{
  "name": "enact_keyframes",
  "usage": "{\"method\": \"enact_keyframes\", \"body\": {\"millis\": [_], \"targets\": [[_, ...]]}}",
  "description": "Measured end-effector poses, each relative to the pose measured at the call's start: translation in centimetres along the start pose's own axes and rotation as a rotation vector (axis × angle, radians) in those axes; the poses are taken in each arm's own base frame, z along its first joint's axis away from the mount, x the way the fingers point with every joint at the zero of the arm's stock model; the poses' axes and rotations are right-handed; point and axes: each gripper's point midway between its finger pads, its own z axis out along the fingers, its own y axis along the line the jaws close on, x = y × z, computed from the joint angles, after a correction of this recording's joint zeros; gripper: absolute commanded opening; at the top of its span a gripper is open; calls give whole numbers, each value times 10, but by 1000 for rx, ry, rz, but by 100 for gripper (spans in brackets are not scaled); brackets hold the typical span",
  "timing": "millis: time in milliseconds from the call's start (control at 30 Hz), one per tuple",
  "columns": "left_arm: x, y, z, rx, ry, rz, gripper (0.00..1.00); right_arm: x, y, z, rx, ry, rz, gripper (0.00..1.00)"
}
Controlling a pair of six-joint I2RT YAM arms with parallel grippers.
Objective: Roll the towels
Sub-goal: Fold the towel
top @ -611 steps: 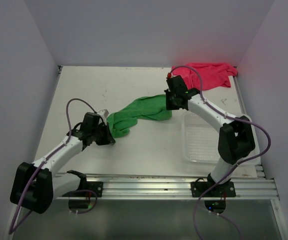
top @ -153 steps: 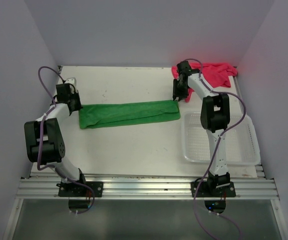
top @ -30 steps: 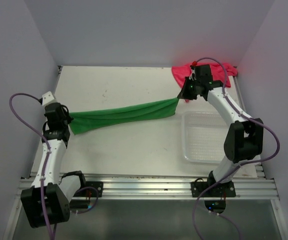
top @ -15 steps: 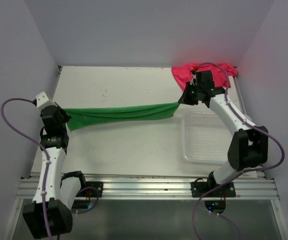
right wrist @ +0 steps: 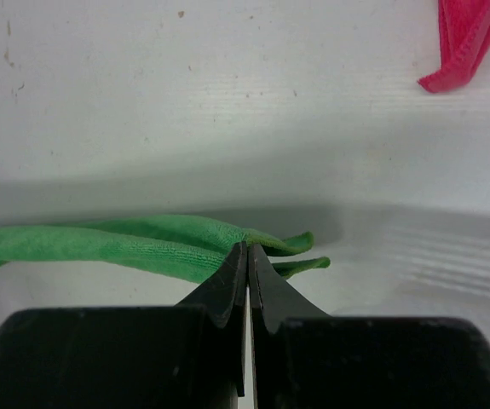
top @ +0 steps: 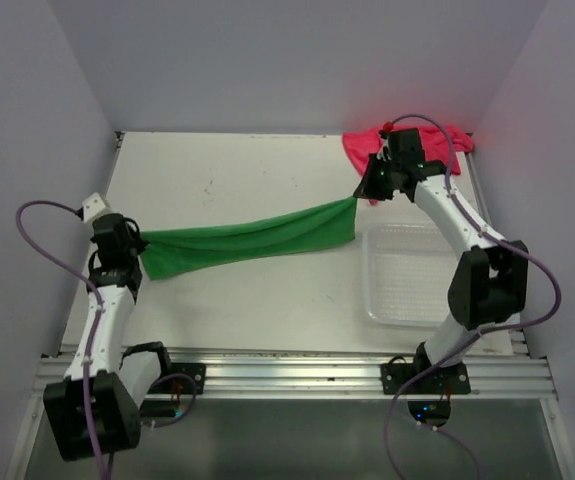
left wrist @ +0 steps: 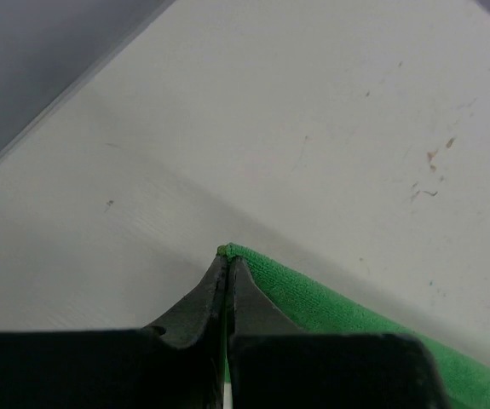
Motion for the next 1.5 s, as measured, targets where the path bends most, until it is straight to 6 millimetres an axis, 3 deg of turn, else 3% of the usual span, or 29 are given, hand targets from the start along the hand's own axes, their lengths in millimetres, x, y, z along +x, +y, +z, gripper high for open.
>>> {"method": "enact_keyframes", "body": {"millis": [133, 200, 333, 500, 567, 633, 667, 733, 800, 900, 1033, 1167, 1267, 1367, 1433, 1500], "targets": [[37, 5, 35, -59, 151, 45, 0, -14, -4, 50, 25, 54, 20, 0], [45, 4, 56, -78, 198, 64, 0, -18, -8, 79, 39, 85, 33, 0], [42, -10, 97, -83, 231, 79, 0, -24, -17, 130, 62, 130, 54, 0], [25, -35, 140, -50, 217, 72, 0, -46, -15, 168, 55, 109, 66, 0], [20, -41, 151, -40, 209, 69, 0, -55, -12, 174, 47, 91, 66, 0], [20, -44, 159, -35, 211, 73, 0, -65, -8, 177, 38, 69, 65, 7], [21, -45, 164, -34, 214, 76, 5, -69, -6, 177, 33, 61, 67, 22], [25, -45, 171, -37, 225, 88, 27, -75, -3, 179, 27, 46, 68, 39], [32, -44, 176, -39, 242, 102, 36, -77, -3, 183, 23, 40, 71, 53], [41, -42, 182, -45, 265, 113, 44, -72, -8, 191, 32, 53, 73, 62], [41, -42, 186, -44, 272, 130, 47, -65, -16, 198, 59, 67, 76, 62], [26, -47, 189, -29, 245, 143, 50, -63, -19, 199, 69, 69, 75, 61], [14, -49, 188, -17, 235, 153, 53, -50, -26, 201, 88, 101, 76, 60], [2, -50, 180, -5, 226, 158, 60, -31, -35, 202, 112, 151, 70, 60], [-10, -54, 169, 15, 203, 156, 74, -28, -36, 198, 117, 156, 56, 59], [-26, -61, 152, 56, 161, 143, 76, -24, -37, 193, 125, 167, 40, 57]]}}
